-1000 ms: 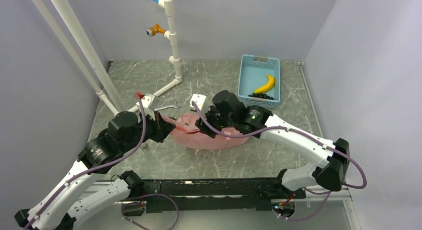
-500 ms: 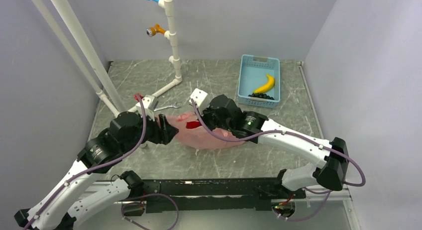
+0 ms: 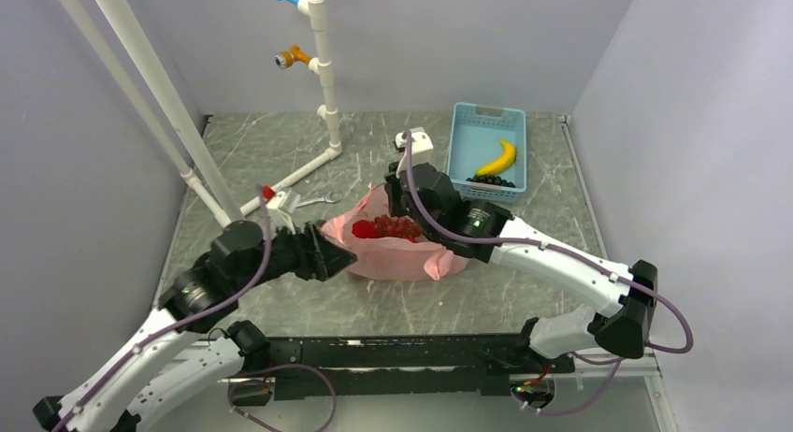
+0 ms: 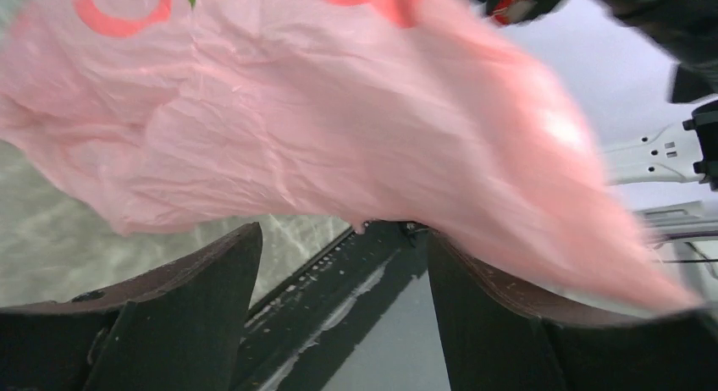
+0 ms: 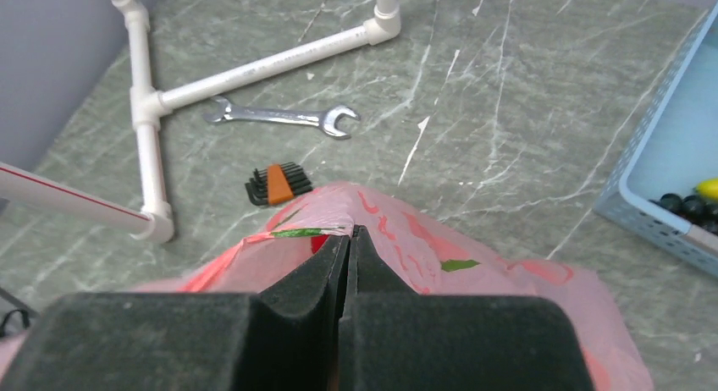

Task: Take the fake fruits out of the plastic bag
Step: Adjust the plastic bag at the center of the board.

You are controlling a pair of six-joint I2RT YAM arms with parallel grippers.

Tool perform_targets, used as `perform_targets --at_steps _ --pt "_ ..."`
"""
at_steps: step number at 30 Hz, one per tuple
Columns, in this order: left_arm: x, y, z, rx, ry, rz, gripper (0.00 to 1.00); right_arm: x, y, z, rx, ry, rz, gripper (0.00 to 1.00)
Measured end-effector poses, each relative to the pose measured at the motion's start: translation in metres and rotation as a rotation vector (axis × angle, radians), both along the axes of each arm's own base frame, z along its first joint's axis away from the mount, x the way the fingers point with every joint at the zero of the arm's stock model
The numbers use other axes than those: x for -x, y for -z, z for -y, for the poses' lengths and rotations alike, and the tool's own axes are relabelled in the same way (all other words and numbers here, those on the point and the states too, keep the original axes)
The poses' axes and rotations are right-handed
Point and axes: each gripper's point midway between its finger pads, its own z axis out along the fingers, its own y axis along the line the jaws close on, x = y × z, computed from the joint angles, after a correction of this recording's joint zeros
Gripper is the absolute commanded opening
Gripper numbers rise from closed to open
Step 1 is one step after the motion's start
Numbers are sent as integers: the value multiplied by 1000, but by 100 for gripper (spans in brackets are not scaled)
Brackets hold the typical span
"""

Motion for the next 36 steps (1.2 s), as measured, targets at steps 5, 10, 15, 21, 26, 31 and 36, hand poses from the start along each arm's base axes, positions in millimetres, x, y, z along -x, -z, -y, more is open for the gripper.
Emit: perform_targets --at_steps 5,10,15,21,26,31,36 --pt "-6 44 32 62 14 -207 90 2 -4 0 -49 22 -23 0" --pt "-7 52 52 47 -38 -266 94 3 -11 0 -62 19 -17 0" --pt "-34 40 44 -19 -197 -224 92 10 -28 9 -91 4 8 0" --pt "-57 35 24 -168 -304 -127 77 13 -59 26 -76 -10 102 0" --pt "-51 14 6 -182 -306 -57 72 6 -93 35 -65 10 185 0" --pt "-14 7 -14 -11 -235 -35 80 1 -100 34 -58 24 207 0" --pt "15 74 -13 94 -146 -112 89 -4 -77 23 -8 12 181 34"
